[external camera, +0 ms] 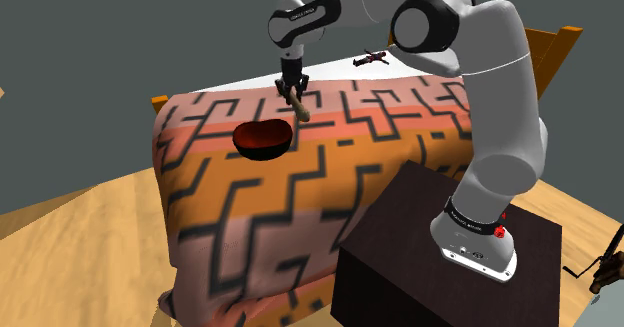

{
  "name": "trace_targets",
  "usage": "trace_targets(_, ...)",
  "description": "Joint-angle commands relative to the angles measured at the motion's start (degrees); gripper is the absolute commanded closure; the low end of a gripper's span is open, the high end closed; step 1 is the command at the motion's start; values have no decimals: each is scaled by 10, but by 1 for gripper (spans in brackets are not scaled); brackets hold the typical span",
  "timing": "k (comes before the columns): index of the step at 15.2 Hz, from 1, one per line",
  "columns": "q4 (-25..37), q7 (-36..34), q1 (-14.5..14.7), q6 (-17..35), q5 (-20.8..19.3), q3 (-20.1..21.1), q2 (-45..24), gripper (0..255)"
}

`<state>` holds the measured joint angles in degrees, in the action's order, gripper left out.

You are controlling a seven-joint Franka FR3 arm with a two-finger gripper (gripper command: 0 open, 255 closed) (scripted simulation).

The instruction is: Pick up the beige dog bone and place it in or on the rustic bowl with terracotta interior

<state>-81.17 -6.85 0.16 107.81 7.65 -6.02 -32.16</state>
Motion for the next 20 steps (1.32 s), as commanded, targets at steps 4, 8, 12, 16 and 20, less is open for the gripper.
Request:
trace_targets(4,56,-56,39,-18,-1,14,-33,255)
trace_targets(8,121,-99,69,-40,-3,24,-72,255)
trace_targets(12,144,-115,81,-39,-3,28,-95,255)
trace_targets(16,126,-113,81,-13,-2,28,-103,255)
trace_targets(20,111,-111,82,11,-1,29,-112,255)
